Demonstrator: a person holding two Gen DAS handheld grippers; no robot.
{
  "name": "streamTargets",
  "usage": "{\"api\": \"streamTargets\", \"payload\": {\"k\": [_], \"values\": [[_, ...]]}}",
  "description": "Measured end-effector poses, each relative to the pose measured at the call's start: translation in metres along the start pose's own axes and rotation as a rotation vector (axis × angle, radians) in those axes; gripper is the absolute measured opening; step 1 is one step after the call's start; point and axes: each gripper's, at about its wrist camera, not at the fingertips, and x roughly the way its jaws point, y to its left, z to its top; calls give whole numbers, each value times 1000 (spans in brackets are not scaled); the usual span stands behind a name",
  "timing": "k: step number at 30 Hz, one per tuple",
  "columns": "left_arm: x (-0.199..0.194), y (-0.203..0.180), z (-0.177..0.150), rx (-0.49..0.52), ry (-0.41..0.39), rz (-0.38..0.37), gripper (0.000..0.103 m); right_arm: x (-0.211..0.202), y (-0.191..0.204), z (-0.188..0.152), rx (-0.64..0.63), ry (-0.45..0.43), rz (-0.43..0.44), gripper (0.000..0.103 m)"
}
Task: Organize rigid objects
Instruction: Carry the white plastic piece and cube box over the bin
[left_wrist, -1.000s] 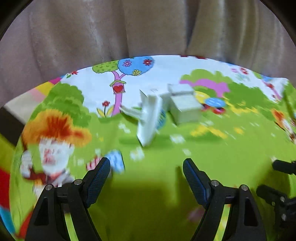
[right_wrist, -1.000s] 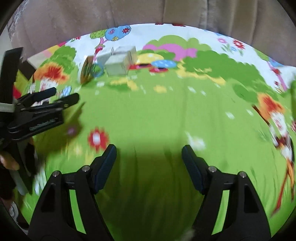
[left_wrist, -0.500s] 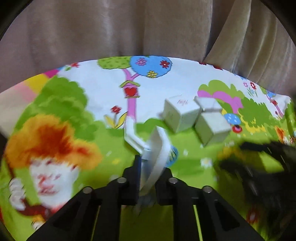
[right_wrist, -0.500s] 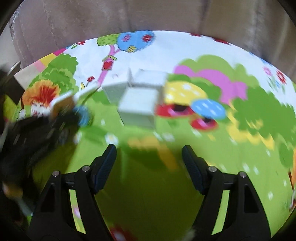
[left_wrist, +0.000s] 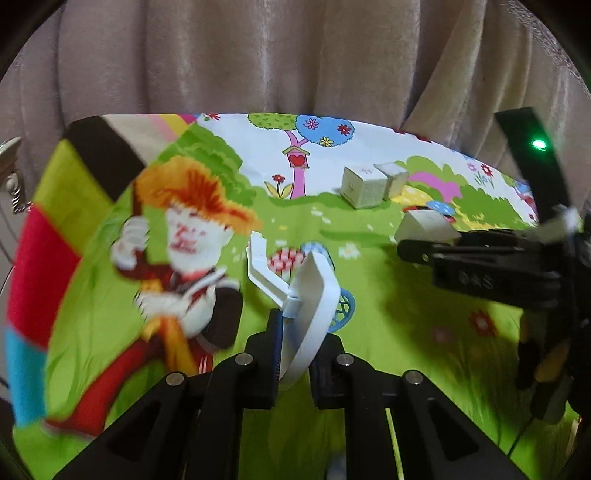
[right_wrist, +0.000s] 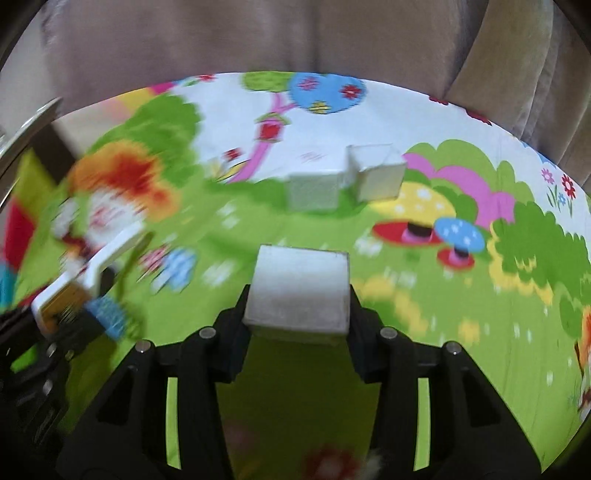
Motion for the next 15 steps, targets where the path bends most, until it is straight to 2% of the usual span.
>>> {"api": "streamTargets", "payload": {"k": [4,15], "values": [[-31,-12,-25,31,-2,-9,13,-37,12,-32,-34,-14,24,49],[-97,-55,-68,88,-26,-73,13,-133,4,-104,-63,-59,-21,50]]}}
